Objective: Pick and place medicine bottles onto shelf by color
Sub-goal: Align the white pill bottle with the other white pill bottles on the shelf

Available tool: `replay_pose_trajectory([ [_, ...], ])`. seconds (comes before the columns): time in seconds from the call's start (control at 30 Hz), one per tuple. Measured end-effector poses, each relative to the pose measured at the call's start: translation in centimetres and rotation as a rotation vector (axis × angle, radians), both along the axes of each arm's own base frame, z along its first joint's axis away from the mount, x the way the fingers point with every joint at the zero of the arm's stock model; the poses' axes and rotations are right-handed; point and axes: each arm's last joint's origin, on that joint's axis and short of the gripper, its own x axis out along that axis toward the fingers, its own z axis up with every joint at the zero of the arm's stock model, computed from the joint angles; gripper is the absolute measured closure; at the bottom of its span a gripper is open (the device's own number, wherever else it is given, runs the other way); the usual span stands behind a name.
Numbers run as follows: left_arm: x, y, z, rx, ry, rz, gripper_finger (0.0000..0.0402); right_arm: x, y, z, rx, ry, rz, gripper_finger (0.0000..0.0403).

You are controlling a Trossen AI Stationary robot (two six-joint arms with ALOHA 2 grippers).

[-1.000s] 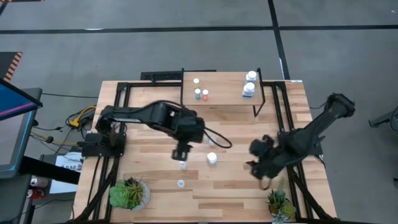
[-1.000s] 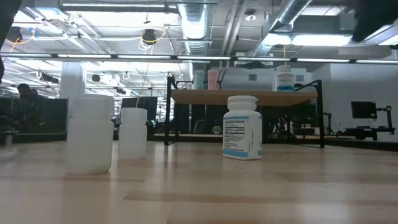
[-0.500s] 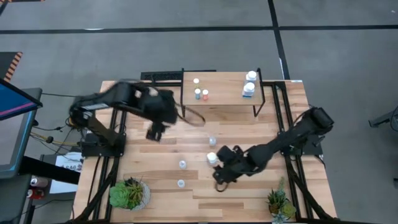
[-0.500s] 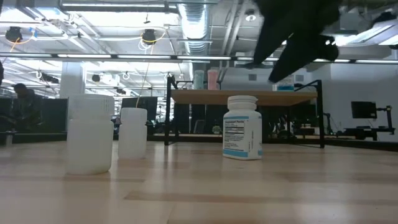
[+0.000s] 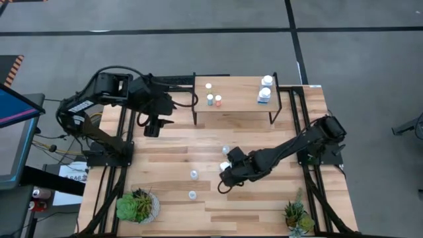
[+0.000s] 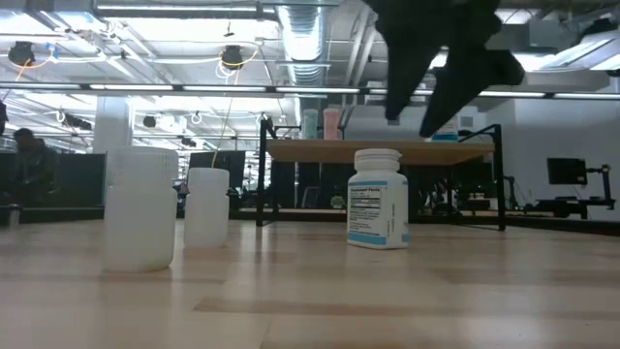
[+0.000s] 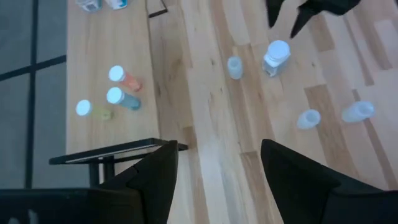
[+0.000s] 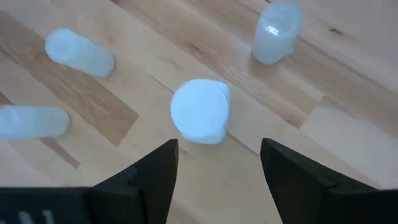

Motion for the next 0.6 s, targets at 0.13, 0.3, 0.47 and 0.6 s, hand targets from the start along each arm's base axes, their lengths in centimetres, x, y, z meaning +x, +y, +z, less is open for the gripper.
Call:
replay_pose_trajectory([
  [0.13,0.13,-0.04,-0.17,-0.007,0.015,-0.019,0.0185,0.43,-0.30,-0.01,0.042,-0.012,-0.002,0.0166],
  [0.3,0.29,-0.02,-0.22,0.003,0.016,-0.032,0.0185,0.53,-0.31,0.02,0.039,-0.019,0.012,0.0179],
  [0.47,0.28,-0.02,-0.22,0.003,0.016,-0.032,0.0185,0.44,-0.32,-0.55,0.041,-0.018,0.015,0.0186],
  [0.6,0.28,-0.02,-0.22,0.003,0.016,-0.032,0.0185,0.62,-0.25,-0.49,0.049,-0.039,0.016,0.0185],
])
